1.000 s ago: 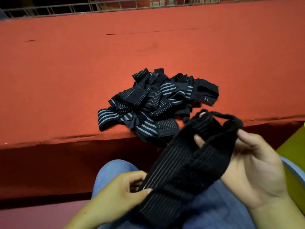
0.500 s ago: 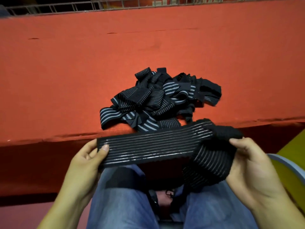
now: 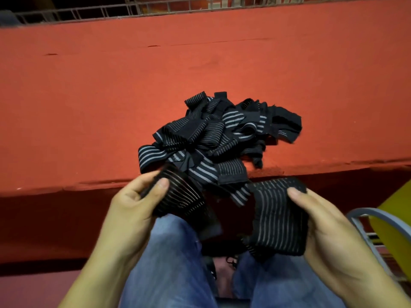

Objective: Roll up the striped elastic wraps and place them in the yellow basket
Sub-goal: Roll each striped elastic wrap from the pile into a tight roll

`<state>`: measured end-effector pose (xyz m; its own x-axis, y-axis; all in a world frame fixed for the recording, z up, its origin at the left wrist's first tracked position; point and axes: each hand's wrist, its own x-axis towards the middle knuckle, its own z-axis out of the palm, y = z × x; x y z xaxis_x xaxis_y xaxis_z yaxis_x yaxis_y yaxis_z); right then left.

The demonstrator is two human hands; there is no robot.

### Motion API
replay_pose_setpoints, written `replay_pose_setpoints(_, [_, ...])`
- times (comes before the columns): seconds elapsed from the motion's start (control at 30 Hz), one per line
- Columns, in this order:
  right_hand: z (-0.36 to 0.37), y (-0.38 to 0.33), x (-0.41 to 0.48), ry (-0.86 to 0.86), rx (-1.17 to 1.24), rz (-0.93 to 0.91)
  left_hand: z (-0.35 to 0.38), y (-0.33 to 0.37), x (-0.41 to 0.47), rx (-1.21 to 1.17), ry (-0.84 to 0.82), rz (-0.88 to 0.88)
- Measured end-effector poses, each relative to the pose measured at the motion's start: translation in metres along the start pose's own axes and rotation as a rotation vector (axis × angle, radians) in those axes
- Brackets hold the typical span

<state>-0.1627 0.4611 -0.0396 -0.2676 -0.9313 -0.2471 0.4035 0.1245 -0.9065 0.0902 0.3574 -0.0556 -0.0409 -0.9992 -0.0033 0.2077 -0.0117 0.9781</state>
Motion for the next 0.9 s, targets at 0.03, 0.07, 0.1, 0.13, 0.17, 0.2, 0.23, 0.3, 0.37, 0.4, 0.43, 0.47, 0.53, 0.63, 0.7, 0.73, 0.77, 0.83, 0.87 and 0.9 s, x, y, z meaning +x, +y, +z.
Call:
replay_pose_setpoints(0.03, [0.006,0.001,-0.002,-0.023,-0.039,-0.033,0.006,-0.002,-0.003,0.038,-0.029,-0.009])
replay_pose_setpoints(0.07, [0.01,0.003,-0.004,-0.041,-0.086,-0.066,0.012,-0.003,-0.006,0.058,-0.064,-0.015])
replay_pose_setpoints(0.1, [0.016,0.004,-0.006,-0.062,-0.135,-0.093,0.017,-0.004,-0.009,0.071,-0.104,-0.024])
replay_pose_setpoints(0.13, [0.02,0.005,-0.008,-0.096,-0.178,-0.113,0.022,-0.005,-0.012,0.08,-0.152,-0.047])
replay_pose_setpoints(0.17, [0.023,0.005,-0.009,-0.141,-0.21,-0.13,0.025,-0.005,-0.015,0.095,-0.204,-0.074])
replay_pose_setpoints(0.2, [0.027,0.006,-0.011,-0.187,-0.239,-0.148,0.029,-0.005,-0.018,0.099,-0.255,-0.1])
replay_pose_setpoints(0.23, [0.03,0.007,-0.012,-0.224,-0.266,-0.169,0.032,-0.004,-0.022,0.092,-0.298,-0.122])
replay_pose_setpoints(0.3, [0.033,0.009,-0.012,-0.267,-0.319,-0.211,0.036,0.001,-0.027,0.081,-0.35,-0.154])
replay_pose_setpoints(0.37, [0.034,0.012,-0.012,-0.281,-0.357,-0.243,0.038,0.003,-0.03,0.107,-0.38,-0.154])
replay_pose_setpoints(0.4, [0.035,0.013,-0.012,-0.283,-0.366,-0.251,0.038,0.004,-0.031,0.112,-0.395,-0.15])
replay_pose_setpoints(0.43, [0.036,0.013,-0.012,-0.285,-0.364,-0.255,0.038,0.005,-0.032,0.11,-0.41,-0.15])
replay_pose_setpoints(0.47, [0.037,0.014,-0.012,-0.282,-0.358,-0.258,0.039,0.007,-0.033,0.103,-0.42,-0.154])
replay_pose_setpoints(0.53, [0.038,0.016,-0.011,-0.252,-0.348,-0.257,0.042,0.009,-0.037,0.085,-0.433,-0.159])
replay_pose_setpoints(0.63, [0.038,0.021,-0.008,-0.2,-0.355,-0.262,0.046,0.012,-0.042,0.037,-0.463,-0.166])
replay_pose_setpoints(0.7, [0.038,0.023,-0.007,-0.181,-0.34,-0.249,0.047,0.012,-0.043,0.004,-0.486,-0.154])
replay_pose_setpoints(0.73, [0.037,0.024,-0.007,-0.176,-0.332,-0.244,0.048,0.012,-0.044,-0.009,-0.497,-0.149])
replay_pose_setpoints(0.77, [0.037,0.025,-0.006,-0.168,-0.322,-0.24,0.048,0.011,-0.044,-0.024,-0.507,-0.149])
replay_pose_setpoints(0.83, [0.036,0.026,-0.004,-0.164,-0.302,-0.234,0.048,0.011,-0.044,-0.056,-0.524,-0.162])
replay_pose_setpoints(0.87, [0.036,0.026,-0.003,-0.168,-0.296,-0.232,0.047,0.011,-0.043,-0.066,-0.535,-0.169])
replay_pose_setpoints(0.9, [0.035,0.026,-0.003,-0.174,-0.293,-0.231,0.047,0.012,-0.043,-0.07,-0.545,-0.174])
